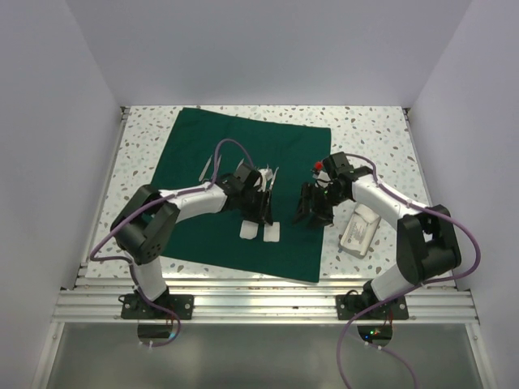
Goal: Prepare the surgical pack
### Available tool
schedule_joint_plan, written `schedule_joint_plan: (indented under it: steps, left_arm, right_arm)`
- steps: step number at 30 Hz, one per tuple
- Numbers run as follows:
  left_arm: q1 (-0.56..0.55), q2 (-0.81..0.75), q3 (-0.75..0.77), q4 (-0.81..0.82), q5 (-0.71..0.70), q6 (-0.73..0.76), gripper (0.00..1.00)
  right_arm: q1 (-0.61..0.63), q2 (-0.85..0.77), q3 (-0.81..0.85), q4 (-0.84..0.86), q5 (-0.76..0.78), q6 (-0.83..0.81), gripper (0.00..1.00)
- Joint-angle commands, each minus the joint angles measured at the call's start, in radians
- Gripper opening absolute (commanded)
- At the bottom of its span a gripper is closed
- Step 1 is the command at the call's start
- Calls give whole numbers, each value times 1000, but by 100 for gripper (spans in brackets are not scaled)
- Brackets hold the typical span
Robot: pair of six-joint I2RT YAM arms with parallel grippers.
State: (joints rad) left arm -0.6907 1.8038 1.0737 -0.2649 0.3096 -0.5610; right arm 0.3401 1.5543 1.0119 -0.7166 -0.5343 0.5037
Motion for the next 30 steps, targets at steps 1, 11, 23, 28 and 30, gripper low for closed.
schedule_joint_plan:
  steps: [1, 11, 23, 28, 30]
  left_arm:
    - [-9, 25, 40, 21, -13, -13, 44]
    - [-20, 65, 63, 13, -21, -7, 35]
    - [-29, 88, 86, -22, -59, 4, 17]
    - [-29, 66, 71, -43, -110, 7, 22]
    - [-30, 62, 66, -45, -118, 10, 24]
  right_arm:
    - [-1, -17, 7, -3, -6, -16, 61]
    - [-3, -8, 1, 2, -10, -19, 61]
    - [-3, -8, -9, 8, -13, -22, 61]
    - [-4, -14, -9, 6, -16, -22, 61]
    - [-3, -14, -9, 5, -18, -22, 61]
